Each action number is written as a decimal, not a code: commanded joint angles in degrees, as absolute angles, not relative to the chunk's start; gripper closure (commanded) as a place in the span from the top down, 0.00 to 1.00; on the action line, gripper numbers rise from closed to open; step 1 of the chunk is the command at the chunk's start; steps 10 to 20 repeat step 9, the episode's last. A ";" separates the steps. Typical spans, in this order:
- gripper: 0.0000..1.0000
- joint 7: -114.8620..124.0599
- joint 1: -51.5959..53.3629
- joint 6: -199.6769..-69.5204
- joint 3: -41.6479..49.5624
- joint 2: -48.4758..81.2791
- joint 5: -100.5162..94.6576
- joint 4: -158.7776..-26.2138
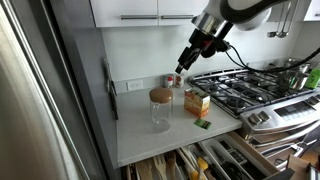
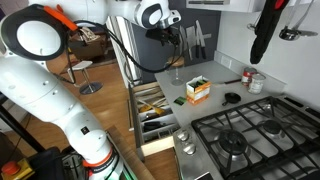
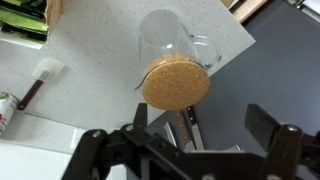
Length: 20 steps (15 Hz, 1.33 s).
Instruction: Put the brown lid on the transparent jar
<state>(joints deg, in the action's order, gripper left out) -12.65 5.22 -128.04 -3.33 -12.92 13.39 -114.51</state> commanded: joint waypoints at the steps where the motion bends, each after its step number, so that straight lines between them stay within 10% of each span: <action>1: 1.00 -15.40 6.67 -124.22 -2.31 -17.45 15.35 -116.21; 20: 1.00 -13.81 6.58 -124.71 -2.78 -16.52 13.71 -114.40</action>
